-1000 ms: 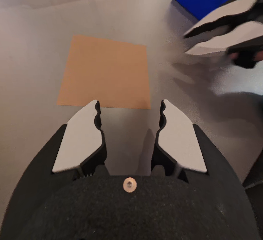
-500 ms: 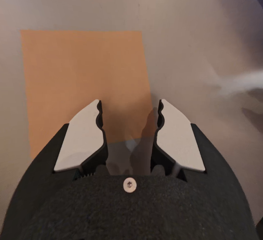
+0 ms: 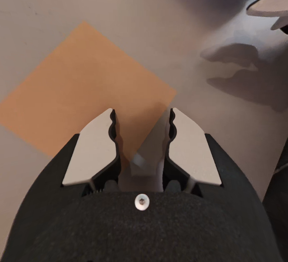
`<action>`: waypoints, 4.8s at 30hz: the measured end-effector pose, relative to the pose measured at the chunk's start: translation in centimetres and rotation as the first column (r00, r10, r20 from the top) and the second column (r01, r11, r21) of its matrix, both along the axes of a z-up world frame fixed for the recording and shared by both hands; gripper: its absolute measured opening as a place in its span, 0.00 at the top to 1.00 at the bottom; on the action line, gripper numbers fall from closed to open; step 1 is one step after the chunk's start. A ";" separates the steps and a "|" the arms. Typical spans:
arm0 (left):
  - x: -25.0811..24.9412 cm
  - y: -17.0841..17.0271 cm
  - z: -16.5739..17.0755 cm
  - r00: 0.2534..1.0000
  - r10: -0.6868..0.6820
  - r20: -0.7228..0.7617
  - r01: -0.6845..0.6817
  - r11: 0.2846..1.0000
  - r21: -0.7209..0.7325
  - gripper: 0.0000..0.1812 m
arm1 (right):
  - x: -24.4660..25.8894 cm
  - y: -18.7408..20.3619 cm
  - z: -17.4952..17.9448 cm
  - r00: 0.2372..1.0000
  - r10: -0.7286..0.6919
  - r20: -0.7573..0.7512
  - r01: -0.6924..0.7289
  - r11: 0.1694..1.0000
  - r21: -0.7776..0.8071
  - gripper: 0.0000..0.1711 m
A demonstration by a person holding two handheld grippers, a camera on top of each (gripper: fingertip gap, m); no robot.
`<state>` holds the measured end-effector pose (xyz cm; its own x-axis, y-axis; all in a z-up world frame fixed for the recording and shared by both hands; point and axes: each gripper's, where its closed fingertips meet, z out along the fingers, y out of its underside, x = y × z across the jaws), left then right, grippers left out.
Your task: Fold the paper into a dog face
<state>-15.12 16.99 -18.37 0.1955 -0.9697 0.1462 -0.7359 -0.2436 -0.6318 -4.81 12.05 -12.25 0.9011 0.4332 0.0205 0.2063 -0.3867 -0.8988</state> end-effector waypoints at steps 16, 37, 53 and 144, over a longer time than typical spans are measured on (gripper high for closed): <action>-5.5 1.9 -0.1 0.957 0.291 -0.005 -0.291 0.956 0.039 0.95 | -3.7 13.7 -6.5 0.946 0.227 0.232 -0.145 0.936 -0.322 1.00; -0.9 7.7 -1.1 0.957 0.260 -0.132 -0.232 0.953 0.195 1.00 | 0.6 5.6 -7.4 0.975 0.079 0.208 0.011 0.918 -0.397 1.00; -4.4 -0.2 4.5 0.872 0.364 0.329 -0.409 0.909 0.077 0.70 | 0.3 -4.0 1.8 0.998 -0.053 -0.015 0.055 0.986 0.158 0.92; -1.3 4.6 -0.7 0.999 -0.034 0.013 0.034 0.999 0.033 0.75 | -6.5 9.2 1.0 0.486 0.033 -0.873 -0.684 0.635 -0.358 0.72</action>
<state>-16.41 21.59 -19.09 0.1605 -0.9802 0.1164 -0.7345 -0.1974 -0.6493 -11.29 21.26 -11.24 0.1530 0.3205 -0.9348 -0.1232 -0.9324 -0.3399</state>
